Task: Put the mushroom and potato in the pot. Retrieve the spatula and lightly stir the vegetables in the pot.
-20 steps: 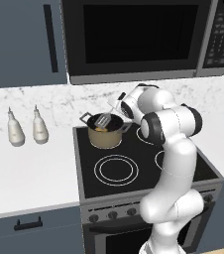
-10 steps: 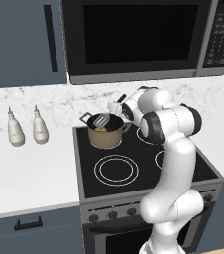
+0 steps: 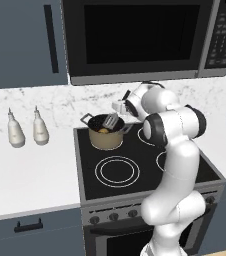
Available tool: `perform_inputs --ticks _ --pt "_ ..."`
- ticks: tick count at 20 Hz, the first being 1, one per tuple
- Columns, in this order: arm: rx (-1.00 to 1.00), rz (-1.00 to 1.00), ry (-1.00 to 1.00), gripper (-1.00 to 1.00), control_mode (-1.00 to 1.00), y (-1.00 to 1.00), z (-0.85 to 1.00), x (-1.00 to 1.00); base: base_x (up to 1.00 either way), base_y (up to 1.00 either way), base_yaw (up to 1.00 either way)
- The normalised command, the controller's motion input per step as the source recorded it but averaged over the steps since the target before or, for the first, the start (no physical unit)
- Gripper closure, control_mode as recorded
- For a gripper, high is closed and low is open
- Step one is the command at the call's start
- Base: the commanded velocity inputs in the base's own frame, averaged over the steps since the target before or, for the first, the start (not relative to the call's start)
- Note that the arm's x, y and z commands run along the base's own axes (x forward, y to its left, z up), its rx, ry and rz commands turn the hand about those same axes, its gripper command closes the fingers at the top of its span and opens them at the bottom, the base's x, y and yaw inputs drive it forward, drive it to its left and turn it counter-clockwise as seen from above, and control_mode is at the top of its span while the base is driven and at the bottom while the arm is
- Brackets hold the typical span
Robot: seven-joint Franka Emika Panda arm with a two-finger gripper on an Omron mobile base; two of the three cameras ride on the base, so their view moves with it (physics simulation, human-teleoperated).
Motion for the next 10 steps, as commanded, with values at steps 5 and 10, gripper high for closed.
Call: perform_inputs --ticks 5,10 --pt "-0.18 0.0 0.0 1.0 -1.0 -0.04 0.01 -0.14 0.0 0.0 0.0" --pt "-0.07 0.0 0.01 1.0 -1.0 0.03 -0.11 -0.33 0.0 0.0 0.0"
